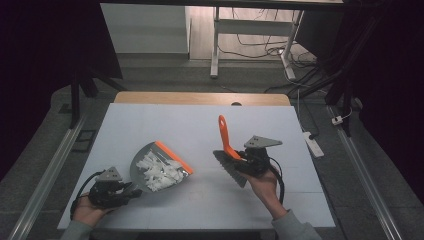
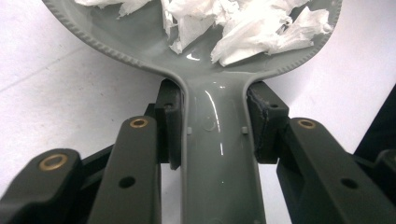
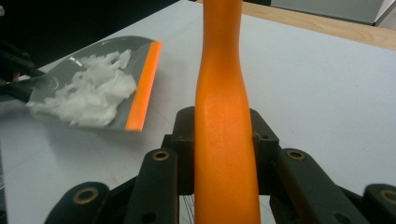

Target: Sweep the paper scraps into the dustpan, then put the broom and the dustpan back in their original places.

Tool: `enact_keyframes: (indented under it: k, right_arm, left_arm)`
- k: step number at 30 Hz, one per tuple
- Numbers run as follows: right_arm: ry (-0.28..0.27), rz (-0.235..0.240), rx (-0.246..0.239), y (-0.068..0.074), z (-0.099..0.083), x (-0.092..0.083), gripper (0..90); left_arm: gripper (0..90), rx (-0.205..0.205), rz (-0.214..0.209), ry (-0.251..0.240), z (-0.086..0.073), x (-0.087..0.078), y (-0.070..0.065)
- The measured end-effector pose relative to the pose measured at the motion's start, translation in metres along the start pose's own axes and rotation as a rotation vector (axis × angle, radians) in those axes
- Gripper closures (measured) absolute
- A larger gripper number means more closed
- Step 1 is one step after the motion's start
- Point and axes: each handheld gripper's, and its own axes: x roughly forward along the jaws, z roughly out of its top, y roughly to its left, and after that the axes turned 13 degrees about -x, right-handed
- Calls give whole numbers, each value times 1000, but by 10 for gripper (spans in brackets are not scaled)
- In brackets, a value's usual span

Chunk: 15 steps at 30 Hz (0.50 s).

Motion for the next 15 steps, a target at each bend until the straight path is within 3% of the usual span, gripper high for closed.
enact_keyframes:
  k: [7, 15]
  right_arm:
    - [1, 4, 4, 1, -10, -21, 703]
    - [3, 14, 14, -2, -16, -29, 703]
  left_arm:
    - [615, -34, 14, -38, 3, -3, 0]
    - [615, -58, 32, -70, 5, -5, 1]
